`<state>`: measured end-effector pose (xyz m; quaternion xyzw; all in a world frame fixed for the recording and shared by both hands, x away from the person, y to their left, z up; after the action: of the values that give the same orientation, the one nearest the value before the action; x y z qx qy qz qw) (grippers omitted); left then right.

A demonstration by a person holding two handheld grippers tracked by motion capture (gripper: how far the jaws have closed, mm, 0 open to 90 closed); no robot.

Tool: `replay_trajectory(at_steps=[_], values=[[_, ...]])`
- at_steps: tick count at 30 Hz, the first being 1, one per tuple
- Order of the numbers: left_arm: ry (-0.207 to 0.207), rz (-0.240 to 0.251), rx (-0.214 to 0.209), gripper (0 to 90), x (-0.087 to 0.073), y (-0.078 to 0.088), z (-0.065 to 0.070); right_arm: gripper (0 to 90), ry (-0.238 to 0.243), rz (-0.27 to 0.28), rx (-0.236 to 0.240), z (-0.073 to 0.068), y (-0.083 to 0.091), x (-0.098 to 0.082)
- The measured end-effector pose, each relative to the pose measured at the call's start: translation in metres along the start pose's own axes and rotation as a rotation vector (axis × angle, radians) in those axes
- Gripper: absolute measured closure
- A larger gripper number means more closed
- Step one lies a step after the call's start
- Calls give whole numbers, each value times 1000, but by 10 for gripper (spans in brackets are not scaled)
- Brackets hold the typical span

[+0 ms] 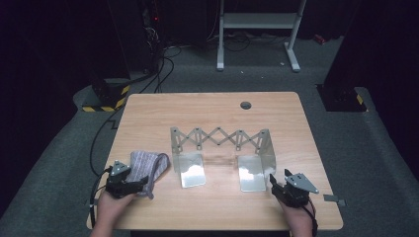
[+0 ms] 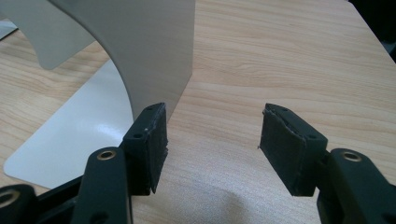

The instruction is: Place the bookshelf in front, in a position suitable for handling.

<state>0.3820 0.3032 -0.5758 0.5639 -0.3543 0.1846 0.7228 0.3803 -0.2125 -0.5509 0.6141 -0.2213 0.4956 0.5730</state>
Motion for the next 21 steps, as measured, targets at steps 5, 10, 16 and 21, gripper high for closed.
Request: replay_trajectory(at_steps=[5, 10, 16, 21], values=[[-31, 19, -28, 326, -1, -1, 8, 411, 0, -4, 0, -1, -1, 0], [-61, 29, -70, 556, -1, 1, 16, 411, 6, -6, 3, -2, -1, 0], [-65, 62, -54, 631, 2, 5, 17, 411, 4, -3, 1, -1, -1, 0], [-30, 154, -49, 633, 10, 18, 18, 411, 3, -1, 0, -1, 0, 0]])
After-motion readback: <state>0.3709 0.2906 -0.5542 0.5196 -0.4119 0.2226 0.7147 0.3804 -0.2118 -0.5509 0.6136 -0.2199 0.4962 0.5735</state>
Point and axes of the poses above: each handheld gripper's, and its own axes: y roughly backward along the jaws, x roughly out of its top, z roughly to its right, the point moved 7 cm from there along -y, roughly forward along the jaws, and after that the axes turned 5 degrees about y, right-handed, at the moved point
